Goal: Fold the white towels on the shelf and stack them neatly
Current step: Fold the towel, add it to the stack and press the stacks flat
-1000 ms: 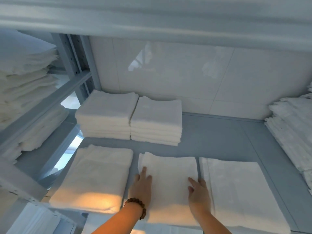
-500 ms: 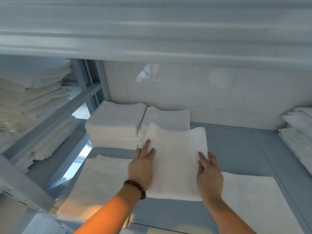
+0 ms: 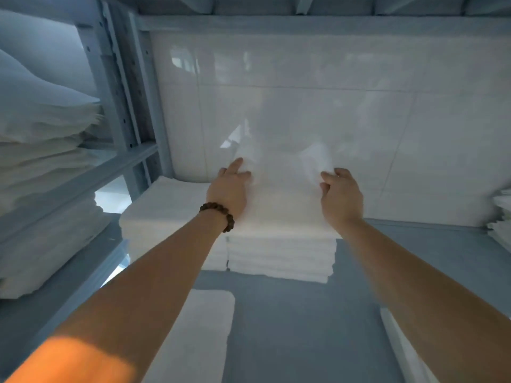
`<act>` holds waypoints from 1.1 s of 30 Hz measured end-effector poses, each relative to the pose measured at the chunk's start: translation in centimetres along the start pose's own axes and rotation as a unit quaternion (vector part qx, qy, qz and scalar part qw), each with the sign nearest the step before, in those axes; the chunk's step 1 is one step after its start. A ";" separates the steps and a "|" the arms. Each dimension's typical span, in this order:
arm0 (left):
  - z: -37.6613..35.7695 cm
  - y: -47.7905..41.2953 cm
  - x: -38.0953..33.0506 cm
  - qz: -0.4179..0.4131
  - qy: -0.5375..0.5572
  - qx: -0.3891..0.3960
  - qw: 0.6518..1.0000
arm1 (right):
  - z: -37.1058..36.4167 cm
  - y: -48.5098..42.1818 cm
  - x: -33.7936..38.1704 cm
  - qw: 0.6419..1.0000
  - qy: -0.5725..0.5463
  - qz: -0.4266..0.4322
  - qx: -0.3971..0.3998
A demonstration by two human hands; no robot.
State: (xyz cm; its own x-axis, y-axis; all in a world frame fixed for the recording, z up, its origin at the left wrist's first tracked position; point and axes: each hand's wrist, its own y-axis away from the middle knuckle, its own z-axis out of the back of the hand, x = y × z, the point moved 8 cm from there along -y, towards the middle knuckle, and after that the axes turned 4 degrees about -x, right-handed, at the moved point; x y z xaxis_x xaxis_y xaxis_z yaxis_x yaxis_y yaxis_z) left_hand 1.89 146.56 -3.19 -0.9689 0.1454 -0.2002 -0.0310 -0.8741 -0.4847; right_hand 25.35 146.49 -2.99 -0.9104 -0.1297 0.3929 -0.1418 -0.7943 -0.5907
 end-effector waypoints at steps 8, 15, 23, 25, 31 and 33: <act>-5.4 -4.8 0.9 0.004 0.080 -0.004 0.997 | -4.5 -3.2 -2.6 0.999 -0.010 -0.042 0.009; -12.1 -4.5 2.3 0.018 -0.058 0.130 0.990 | -9.8 -1.4 -5.9 0.978 -0.013 -0.177 0.113; -11.5 -5.7 2.6 0.029 -0.031 0.132 0.990 | -9.7 -2.8 -5.6 0.974 0.044 -0.159 0.156; -12.0 -5.3 2.4 0.018 -0.077 0.147 0.986 | -10.5 -1.8 -5.6 0.962 0.104 -0.141 0.211; -13.9 -5.6 -2.4 -0.081 -0.104 0.195 0.972 | -13.9 -2.1 0.1 0.939 0.173 0.086 0.283; -16.2 -4.4 -2.5 -0.071 -0.109 0.254 0.958 | -16.8 -0.6 0.1 0.912 0.168 0.080 0.365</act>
State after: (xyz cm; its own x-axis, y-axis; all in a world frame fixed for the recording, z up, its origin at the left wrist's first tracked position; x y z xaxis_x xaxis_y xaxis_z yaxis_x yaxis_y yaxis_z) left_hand 8.45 157.57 -14.34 -0.9727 0.2275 0.0457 -0.2280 -0.9737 -0.0059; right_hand 18.83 156.90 -14.47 -0.9819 -0.1864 0.0320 0.1879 -0.9807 0.0541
